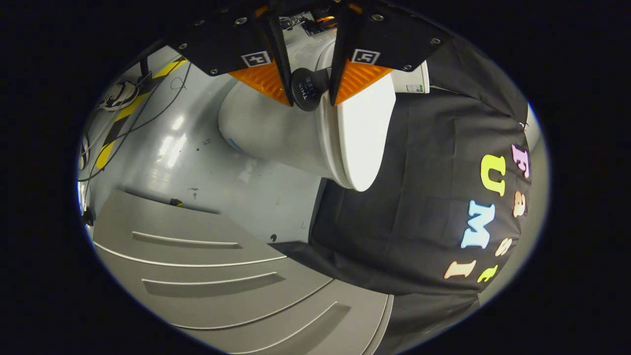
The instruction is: Open the toilet lid.
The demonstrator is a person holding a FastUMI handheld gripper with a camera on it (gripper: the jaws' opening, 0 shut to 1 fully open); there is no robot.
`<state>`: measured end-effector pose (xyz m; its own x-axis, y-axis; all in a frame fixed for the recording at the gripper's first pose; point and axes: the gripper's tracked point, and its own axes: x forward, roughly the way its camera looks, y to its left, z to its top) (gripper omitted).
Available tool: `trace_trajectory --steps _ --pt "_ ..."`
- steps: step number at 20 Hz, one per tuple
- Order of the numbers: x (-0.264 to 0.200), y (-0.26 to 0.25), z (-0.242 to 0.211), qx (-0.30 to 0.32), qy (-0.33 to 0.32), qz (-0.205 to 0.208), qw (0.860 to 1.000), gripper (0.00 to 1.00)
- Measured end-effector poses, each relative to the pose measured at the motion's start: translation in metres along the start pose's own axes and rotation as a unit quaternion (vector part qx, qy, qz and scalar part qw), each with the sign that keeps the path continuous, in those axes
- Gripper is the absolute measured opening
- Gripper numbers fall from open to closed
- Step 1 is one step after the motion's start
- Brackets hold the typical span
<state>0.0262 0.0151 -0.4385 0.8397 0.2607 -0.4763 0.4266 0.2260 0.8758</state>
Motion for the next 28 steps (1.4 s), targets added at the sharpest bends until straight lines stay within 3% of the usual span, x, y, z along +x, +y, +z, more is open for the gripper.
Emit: trace_trajectory --steps 7,13,20,28 --pt "-0.006 0.005 0.001 0.056 -0.005 0.046 0.997 0.19" --pt "-0.005 0.013 -0.002 0.014 -0.020 0.038 0.999 0.01" --pt "-0.020 0.029 0.003 -0.042 -0.053 0.027 0.997 0.00" --pt "-0.043 0.067 0.006 -0.141 -0.081 0.025 0.986 0.00"
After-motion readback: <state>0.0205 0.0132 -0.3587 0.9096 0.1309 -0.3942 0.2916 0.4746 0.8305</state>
